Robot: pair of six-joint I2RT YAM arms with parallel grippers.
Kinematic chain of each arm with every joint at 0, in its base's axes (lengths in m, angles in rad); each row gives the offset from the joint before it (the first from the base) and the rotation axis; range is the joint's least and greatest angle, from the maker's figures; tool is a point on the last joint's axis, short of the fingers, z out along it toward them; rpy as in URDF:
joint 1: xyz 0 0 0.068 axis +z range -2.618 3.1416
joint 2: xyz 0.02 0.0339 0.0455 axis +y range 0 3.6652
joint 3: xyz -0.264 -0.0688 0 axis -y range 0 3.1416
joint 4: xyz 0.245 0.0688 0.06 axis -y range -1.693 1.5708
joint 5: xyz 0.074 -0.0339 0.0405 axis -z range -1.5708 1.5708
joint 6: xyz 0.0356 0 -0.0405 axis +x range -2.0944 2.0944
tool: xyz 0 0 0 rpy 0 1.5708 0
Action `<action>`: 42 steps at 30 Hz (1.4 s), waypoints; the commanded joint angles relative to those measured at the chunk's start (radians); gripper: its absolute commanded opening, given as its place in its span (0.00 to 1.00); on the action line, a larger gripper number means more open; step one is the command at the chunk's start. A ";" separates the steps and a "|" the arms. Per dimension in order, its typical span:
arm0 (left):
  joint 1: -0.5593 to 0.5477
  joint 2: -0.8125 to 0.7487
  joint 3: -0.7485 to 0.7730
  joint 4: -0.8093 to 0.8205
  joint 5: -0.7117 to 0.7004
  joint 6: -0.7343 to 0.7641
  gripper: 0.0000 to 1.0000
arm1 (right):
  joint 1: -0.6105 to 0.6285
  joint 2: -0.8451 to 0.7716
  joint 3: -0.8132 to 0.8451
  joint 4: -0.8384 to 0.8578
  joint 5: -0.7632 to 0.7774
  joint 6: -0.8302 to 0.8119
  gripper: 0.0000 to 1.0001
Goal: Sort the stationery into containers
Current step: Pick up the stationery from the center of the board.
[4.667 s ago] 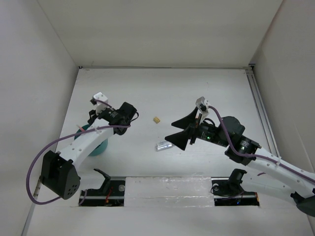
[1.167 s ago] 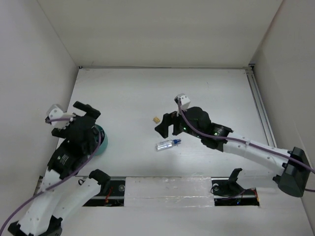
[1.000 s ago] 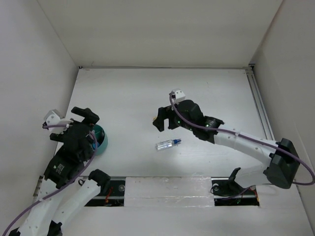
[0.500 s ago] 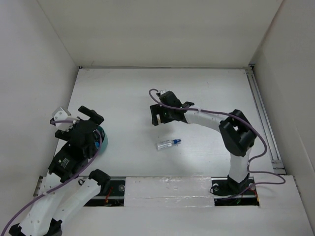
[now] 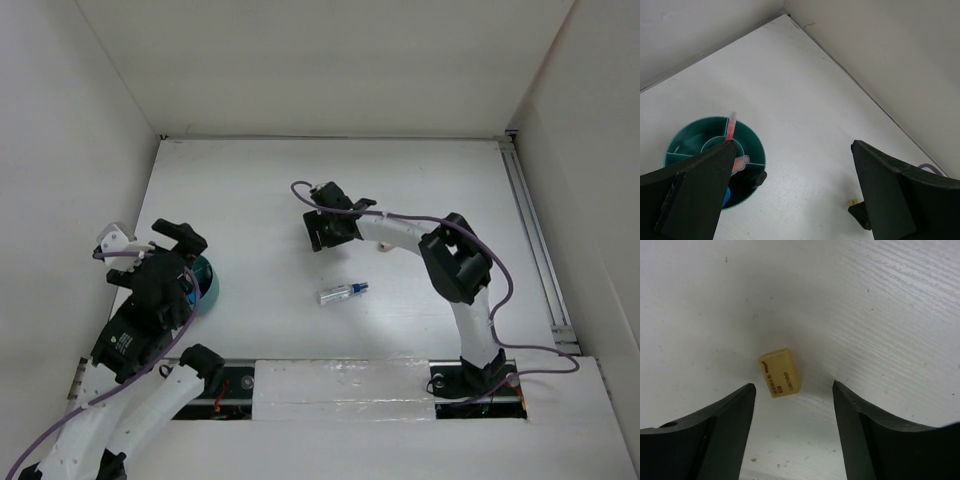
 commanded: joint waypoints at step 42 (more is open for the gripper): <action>-0.002 0.044 -0.009 0.018 -0.006 -0.003 1.00 | 0.176 -0.093 0.171 0.340 -0.424 0.087 0.00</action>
